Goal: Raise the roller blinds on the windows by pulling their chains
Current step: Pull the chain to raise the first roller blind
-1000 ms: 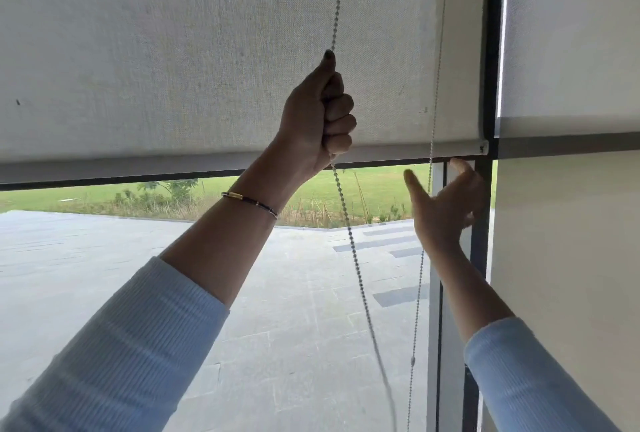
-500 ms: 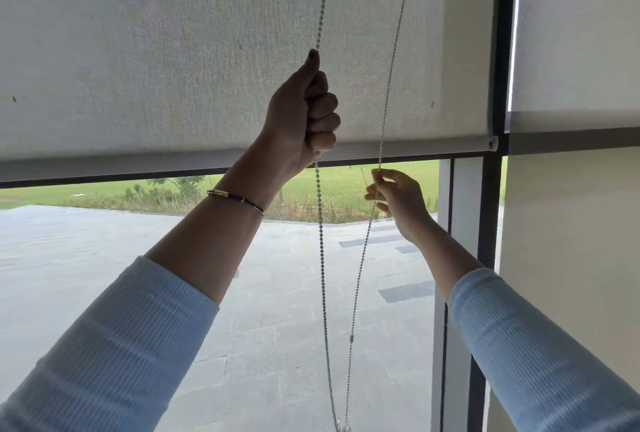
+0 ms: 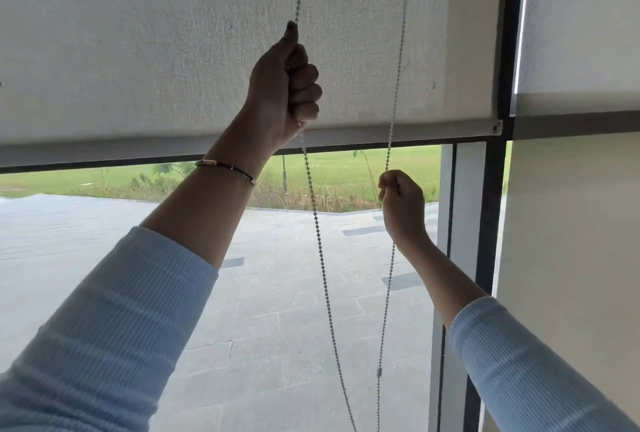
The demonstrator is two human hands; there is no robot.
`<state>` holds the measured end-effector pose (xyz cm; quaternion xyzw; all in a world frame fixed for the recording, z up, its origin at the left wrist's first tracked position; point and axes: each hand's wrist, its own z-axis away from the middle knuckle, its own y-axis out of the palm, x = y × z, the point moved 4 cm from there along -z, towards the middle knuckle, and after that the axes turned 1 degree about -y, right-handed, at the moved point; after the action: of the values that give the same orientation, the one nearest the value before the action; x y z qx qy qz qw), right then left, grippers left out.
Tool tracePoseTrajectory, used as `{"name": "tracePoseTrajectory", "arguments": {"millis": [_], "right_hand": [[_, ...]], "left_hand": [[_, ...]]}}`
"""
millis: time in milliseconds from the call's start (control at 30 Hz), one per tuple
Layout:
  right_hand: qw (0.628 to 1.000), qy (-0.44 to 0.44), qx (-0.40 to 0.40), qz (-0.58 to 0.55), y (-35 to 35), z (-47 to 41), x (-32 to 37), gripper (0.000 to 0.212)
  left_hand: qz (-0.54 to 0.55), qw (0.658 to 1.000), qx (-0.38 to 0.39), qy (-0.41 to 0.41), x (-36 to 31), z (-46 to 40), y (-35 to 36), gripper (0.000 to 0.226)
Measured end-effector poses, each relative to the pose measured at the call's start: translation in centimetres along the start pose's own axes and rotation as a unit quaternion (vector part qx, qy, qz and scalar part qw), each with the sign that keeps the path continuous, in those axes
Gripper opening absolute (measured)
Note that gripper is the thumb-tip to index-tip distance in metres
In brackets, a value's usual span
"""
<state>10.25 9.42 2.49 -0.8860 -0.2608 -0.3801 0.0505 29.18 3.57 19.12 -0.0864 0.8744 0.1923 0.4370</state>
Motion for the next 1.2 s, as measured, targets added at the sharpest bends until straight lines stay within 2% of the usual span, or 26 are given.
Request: {"name": "tracePoseTrajectory", "arguments": {"millis": [133,267,600,767,1000,1200], "right_hand": [[1.000,0.009,0.004,-0.006,0.6,0.8,-1.2,0.027],[1.000,0.009,0.004,0.000,0.9,1.3,-2.2,0.028],[1.000,0.012,-0.003,0.009,0.7,1.1,-2.9,0.024],[1.000,0.008,-0.014,-0.002,0.2,-0.1,-2.0,0.035],[0.999,0.005,-0.032,0.019,-0.3,-0.5,-2.0,0.035],[0.999,0.009,-0.045,0.014,-0.6,-1.1,-1.8,0.038]], "left_hand": [[-0.011,1.000,0.006,0.019,-1.0,-0.5,1.0,0.052],[-0.008,0.999,0.015,0.028,-1.7,-0.8,1.6,0.056],[0.006,0.999,0.033,0.022,-1.3,-0.9,2.3,0.054],[0.012,0.999,0.040,0.032,0.6,-0.4,2.9,0.057],[0.013,0.998,0.042,0.037,1.3,-0.4,3.5,0.063],[0.018,0.996,0.074,0.037,1.8,0.1,4.8,0.061]]}}
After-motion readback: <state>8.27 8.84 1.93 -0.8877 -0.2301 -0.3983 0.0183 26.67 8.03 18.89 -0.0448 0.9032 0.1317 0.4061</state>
